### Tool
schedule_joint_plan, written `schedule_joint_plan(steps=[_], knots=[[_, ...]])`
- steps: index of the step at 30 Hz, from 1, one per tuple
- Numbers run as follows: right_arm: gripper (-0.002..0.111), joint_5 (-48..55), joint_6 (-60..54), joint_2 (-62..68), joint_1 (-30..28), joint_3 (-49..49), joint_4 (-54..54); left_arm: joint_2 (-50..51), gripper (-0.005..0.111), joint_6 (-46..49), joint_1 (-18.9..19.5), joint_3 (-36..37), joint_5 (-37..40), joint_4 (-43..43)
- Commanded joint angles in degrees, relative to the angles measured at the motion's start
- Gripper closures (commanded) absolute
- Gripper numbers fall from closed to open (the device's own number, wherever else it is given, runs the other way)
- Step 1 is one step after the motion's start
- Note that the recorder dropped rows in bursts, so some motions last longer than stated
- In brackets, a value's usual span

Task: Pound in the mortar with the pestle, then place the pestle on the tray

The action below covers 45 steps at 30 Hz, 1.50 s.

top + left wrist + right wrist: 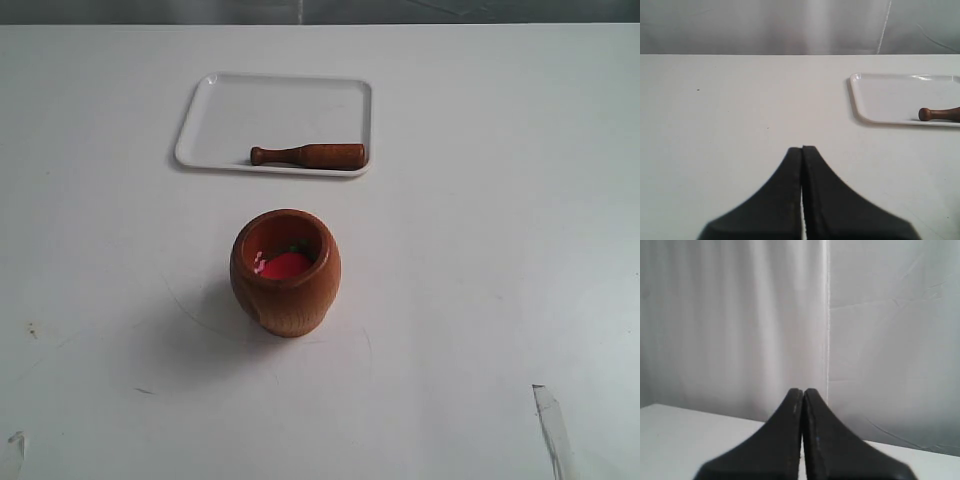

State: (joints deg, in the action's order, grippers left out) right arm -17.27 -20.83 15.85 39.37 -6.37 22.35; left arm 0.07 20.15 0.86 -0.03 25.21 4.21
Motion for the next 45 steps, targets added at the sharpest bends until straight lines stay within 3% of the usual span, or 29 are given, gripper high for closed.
schedule_joint_plan(steps=[1,8,10,16,18,24,29,32,35,39,45], knots=[[0.108,-4.3,0.8,-0.3,0.5,4.0,-6.5,-0.1,0.107,-0.5,-0.4,0.0,-0.2,-0.4],[0.108,-8.5,2.2,-0.3,0.5,6.4,-11.0,-0.1,0.107,-0.5,-0.4,0.0,-0.2,-0.4],[0.108,-4.2,2.5,-0.3,0.5,6.4,-15.5,-0.1,0.107,-0.5,-0.4,0.0,-0.2,-0.4],[0.108,0.5,21.9,-0.3,0.5,6.4,-36.7,-0.1,0.107,-0.5,-0.4,0.0,-0.2,-0.4],[0.108,5.2,29.1,-0.3,0.5,6.4,-35.5,-0.1,0.107,-0.5,-0.4,0.0,-0.2,-0.4],[0.108,21.6,42.5,-0.3,0.5,6.4,-15.3,-0.1,0.107,-0.5,-0.4,0.0,-0.2,-0.4],[0.108,28.6,43.0,-0.3,0.5,6.4,-20.7,-0.1,0.107,-0.5,-0.4,0.0,-0.2,-0.4],[0.108,30.2,43.0,-0.3,0.5,6.4,-32.9,-0.1,0.107,-0.5,-0.4,0.0,-0.2,-0.4],[0.108,30.1,45.0,-0.3,0.4,6.4,-37.9,-0.1,0.107,-0.5,-0.4,0.0,-0.2,-0.4],[0.108,22.1,45.1,-4.9,-11.0,6.4,-46.9,-0.1,0.107,-0.5,-0.4,0.0,-0.2,-0.4],[0.108,24.1,45.1,-8.6,-23.5,6.4,-47.7,-0.1,0.107,-0.5,-0.4,0.0,-0.2,-0.4]])
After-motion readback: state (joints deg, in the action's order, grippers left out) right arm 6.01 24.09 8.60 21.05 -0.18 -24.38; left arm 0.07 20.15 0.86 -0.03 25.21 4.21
